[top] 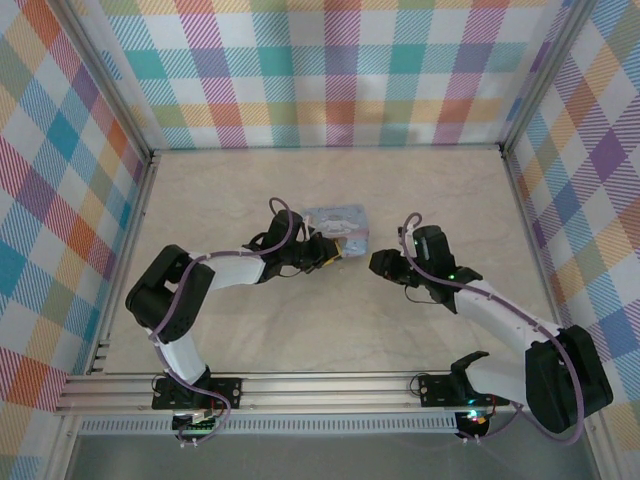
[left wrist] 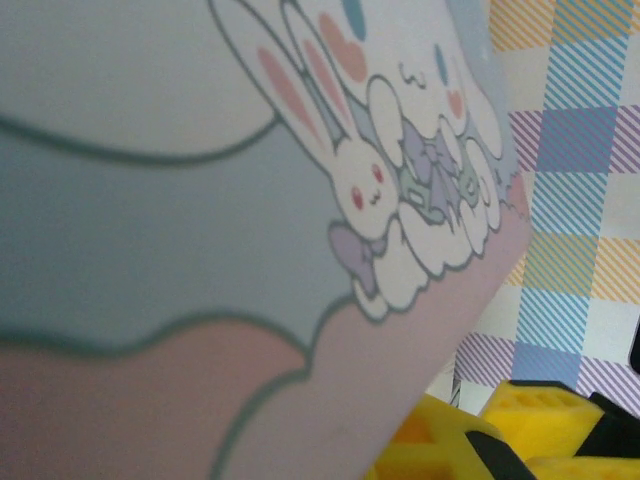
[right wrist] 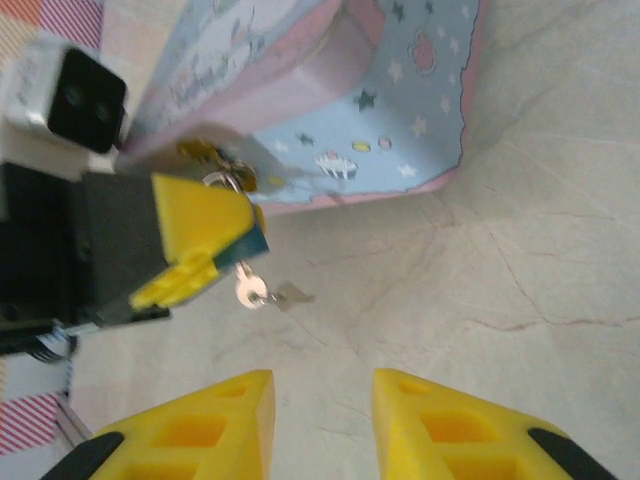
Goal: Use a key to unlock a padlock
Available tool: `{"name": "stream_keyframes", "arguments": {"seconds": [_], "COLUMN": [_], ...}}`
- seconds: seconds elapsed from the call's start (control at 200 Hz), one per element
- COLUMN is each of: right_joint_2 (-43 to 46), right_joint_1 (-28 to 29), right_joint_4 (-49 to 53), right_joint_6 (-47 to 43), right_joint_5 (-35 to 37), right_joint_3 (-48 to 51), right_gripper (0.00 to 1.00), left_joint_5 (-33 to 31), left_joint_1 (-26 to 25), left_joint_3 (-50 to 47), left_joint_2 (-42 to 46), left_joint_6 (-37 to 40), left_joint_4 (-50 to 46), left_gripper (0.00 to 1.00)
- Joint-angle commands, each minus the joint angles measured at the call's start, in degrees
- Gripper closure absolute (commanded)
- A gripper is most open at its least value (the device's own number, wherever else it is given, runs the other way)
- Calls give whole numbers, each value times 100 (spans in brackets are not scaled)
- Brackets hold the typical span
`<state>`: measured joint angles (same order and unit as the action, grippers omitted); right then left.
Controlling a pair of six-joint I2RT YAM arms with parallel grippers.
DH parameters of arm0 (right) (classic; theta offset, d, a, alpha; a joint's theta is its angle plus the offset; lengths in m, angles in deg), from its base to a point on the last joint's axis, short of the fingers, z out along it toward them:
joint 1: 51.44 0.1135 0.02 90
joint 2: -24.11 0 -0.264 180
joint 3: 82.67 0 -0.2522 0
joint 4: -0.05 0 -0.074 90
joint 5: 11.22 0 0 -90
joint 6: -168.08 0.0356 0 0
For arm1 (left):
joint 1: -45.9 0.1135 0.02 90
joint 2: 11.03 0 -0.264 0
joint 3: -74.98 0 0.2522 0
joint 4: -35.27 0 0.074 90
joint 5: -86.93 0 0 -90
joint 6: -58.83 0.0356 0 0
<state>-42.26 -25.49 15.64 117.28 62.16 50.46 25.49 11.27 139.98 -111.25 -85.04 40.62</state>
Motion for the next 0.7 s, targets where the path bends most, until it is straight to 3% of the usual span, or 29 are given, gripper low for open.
{"name": "stream_keyframes", "arguments": {"seconds": [0.0, 0.435, 0.695], "right_joint_2": [-14, -635, -1264], "right_joint_1": [236, 1125, 1532], "right_joint_4": [498, 464, 579], "right_joint_6": [-798, -1750, -2165], "right_joint_5": [219, 958, 1547], "right_joint_3": [-261, -870, -1338], "right_gripper": [66, 54, 53], "left_joint_5": [-52, -69, -52], "left_joint_1": [-79, -105, -105], "left_joint_3": [285, 362, 351], "left_joint_2": [306, 256, 243], "left_joint_6": [214, 175, 142], "left_joint_4": [-258, -382, -366], "left_gripper": [98, 97, 97]}}
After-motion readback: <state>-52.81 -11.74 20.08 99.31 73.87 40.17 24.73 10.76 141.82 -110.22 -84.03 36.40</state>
